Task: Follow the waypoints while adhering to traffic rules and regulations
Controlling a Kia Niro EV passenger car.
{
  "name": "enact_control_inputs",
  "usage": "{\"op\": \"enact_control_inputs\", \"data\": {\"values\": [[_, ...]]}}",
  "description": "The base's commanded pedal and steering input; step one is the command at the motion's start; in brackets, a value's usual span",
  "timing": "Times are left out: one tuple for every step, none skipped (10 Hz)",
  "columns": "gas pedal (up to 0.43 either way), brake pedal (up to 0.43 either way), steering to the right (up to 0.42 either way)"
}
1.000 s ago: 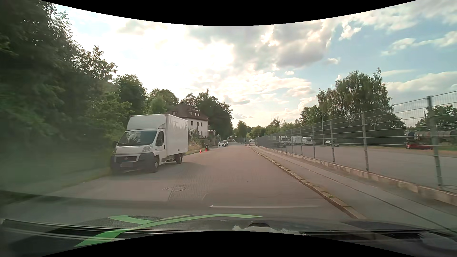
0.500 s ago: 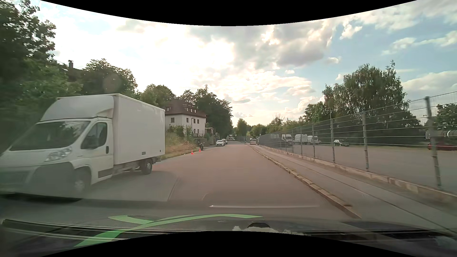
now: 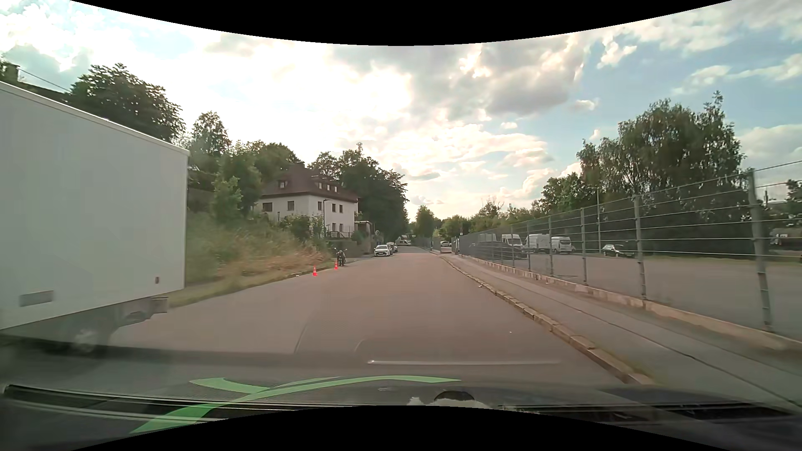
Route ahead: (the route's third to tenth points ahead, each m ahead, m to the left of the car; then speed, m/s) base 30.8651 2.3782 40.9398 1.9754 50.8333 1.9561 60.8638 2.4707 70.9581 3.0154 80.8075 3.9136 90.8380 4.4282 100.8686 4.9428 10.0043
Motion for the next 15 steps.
{"op": "enact_control_inputs", "data": {"values": [[0.138, 0.0, -0.002], [0.138, 0.0, -0.002], [0.138, 0.0, -0.002], [0.138, 0.0, -0.002], [0.138, 0.0, -0.002], [0.138, 0.0, -0.002], [0.138, 0.0, -0.002], [0.138, 0.0, -0.003], [0.138, 0.0, -0.003], [0.13, 0.0, -0.003], [0.13, 0.0, -0.003], [0.13, 0.0, -0.002], [0.11, 0.0, -0.003], [0.079, 0.0, -0.003], [0.079, 0.0, -0.003]]}}
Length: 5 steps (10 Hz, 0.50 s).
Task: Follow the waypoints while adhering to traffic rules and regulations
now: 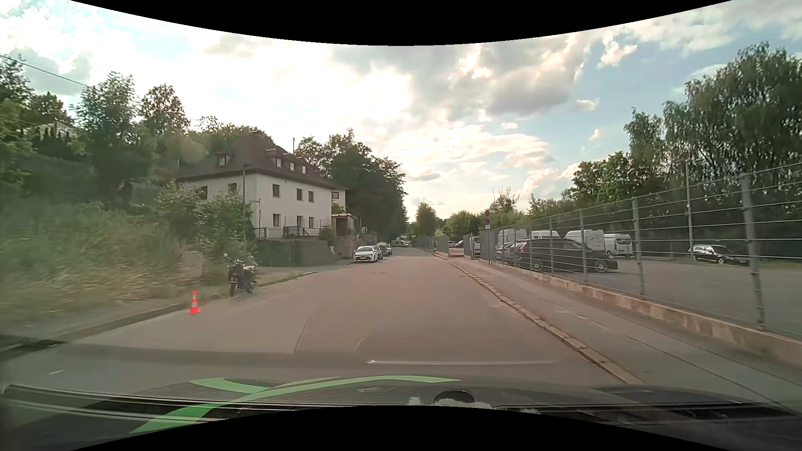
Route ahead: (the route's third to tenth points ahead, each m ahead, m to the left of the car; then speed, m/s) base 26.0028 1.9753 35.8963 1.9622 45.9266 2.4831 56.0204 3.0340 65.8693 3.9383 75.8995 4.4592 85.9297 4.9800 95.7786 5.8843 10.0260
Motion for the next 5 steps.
{"op": "enact_control_inputs", "data": {"values": [[0.059, 0.0, -0.003], [0.047, 0.0, -0.003], [0.039, 0.0, -0.003], [0.028, 0.0, -0.002], [0.0, 0.0, -0.003]]}}
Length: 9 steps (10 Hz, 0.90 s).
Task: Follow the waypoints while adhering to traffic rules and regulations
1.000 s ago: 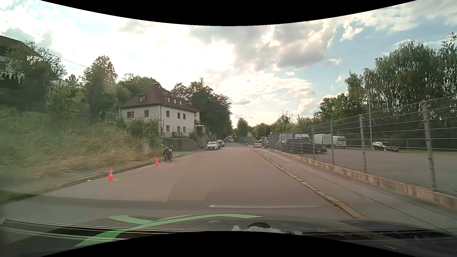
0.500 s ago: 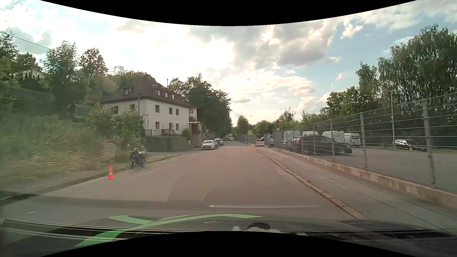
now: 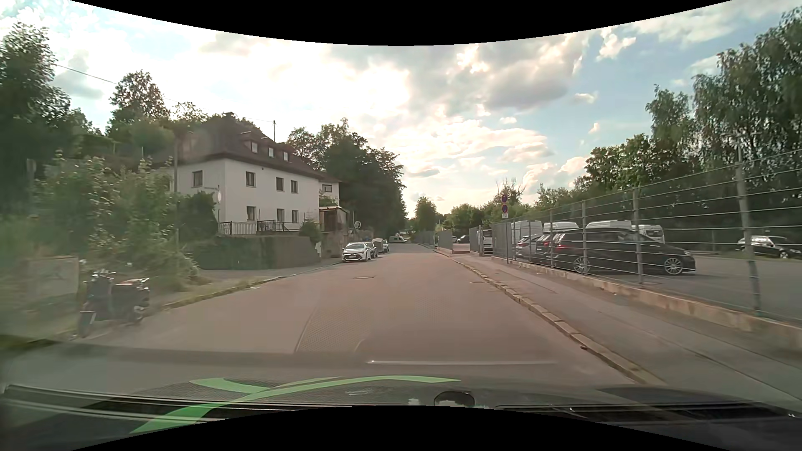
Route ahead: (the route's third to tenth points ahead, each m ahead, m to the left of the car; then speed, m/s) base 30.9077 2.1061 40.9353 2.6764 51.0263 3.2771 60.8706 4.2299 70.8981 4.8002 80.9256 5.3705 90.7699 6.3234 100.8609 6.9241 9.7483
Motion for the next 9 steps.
{"op": "enact_control_inputs", "data": {"values": [[0.0, 0.0, -0.003], [0.157, 0.0, -0.003], [0.169, 0.0, -0.003], [0.15, 0.0, -0.002], [0.087, 0.0, -0.003], [0.0, 0.0, -0.002], [0.0, 0.0, -0.003], [0.0, 0.0, -0.003], [0.0, 0.0, -0.003]]}}
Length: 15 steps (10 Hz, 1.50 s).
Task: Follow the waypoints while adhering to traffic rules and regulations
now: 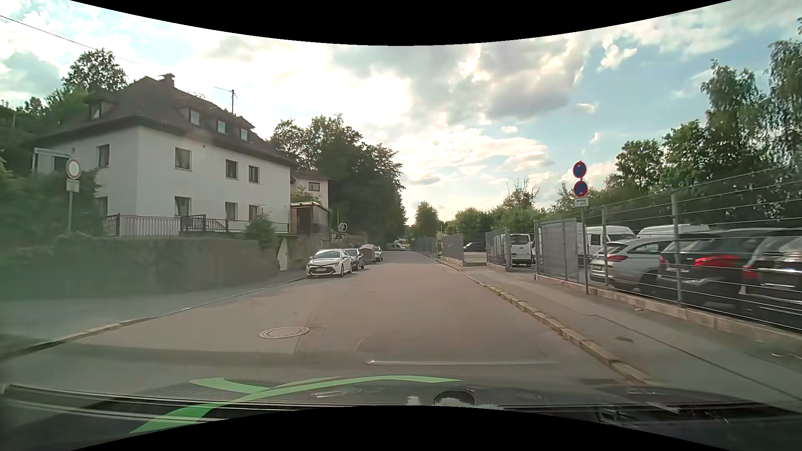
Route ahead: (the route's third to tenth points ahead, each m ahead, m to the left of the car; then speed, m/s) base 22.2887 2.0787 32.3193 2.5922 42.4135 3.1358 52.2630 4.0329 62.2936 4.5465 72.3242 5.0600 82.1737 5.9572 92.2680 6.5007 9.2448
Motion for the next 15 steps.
{"op": "enact_control_inputs", "data": {"values": [[0.0, 0.0, -0.003], [0.0, 0.0, -0.004], [0.0, 0.0, -0.005], [0.0, 0.0, -0.006], [0.0, 0.0, -0.006], [0.0, 0.0, -0.006], [0.0, 0.0, -0.006], [0.0, 0.0, -0.007], [0.0, 0.0, -0.006], [0.0, 0.0, -0.005], [0.0, 0.0, -0.005], [0.0, 0.0, -0.003], [0.0, 0.0, -0.003], [0.0, 0.0, -0.003], [0.0, 0.0, -0.002]]}}
